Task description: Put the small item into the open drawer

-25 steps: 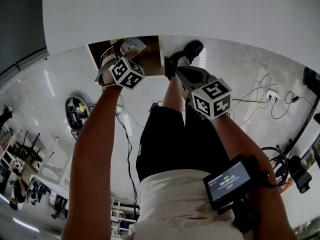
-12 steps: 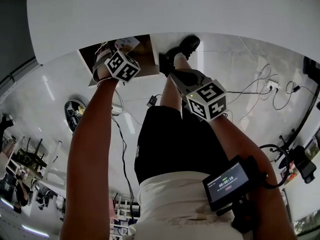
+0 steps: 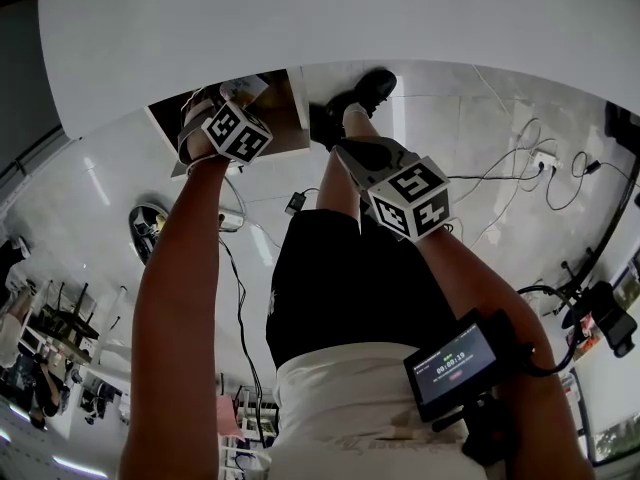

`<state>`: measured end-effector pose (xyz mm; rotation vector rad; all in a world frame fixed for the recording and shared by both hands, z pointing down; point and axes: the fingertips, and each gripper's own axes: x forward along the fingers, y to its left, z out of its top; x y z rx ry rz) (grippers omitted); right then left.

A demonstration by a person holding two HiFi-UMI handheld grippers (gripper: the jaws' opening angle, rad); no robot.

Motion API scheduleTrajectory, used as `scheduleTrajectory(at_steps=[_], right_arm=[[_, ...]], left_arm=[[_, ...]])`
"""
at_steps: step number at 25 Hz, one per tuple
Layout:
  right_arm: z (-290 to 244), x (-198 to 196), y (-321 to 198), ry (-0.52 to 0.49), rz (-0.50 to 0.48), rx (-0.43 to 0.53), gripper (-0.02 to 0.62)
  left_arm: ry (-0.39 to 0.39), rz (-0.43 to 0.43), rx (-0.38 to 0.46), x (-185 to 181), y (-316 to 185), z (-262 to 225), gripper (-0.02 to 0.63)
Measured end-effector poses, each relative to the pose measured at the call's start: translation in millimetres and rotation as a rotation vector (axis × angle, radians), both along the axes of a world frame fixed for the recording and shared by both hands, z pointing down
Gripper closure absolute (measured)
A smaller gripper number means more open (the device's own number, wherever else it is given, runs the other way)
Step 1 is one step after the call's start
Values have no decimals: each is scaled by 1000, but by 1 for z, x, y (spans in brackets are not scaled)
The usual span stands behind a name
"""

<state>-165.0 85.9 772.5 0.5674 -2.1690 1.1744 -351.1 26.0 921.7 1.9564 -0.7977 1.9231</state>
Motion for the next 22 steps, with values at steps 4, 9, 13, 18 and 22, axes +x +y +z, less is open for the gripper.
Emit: scheduleTrajectory(at_steps=[4,9,13,18,22], right_arm=[[3,19,-2,-11,8,-10,589],[1,5,-2,-9,-4,-18,589],[9,16,1,-20,1,-13,589],[9,14,-4,-27,-16,-23,589],[4,9,-10,-27,-42,-20,589]], left_arm=[[-16,8,-8,16,1,2,213],[-8,-16,-29,0,5,1,213],[-4,-12,-7,10,7,-4,213],[10,-6,31,12,4,-23,217],[8,-46,53,5,4,-38,331]])
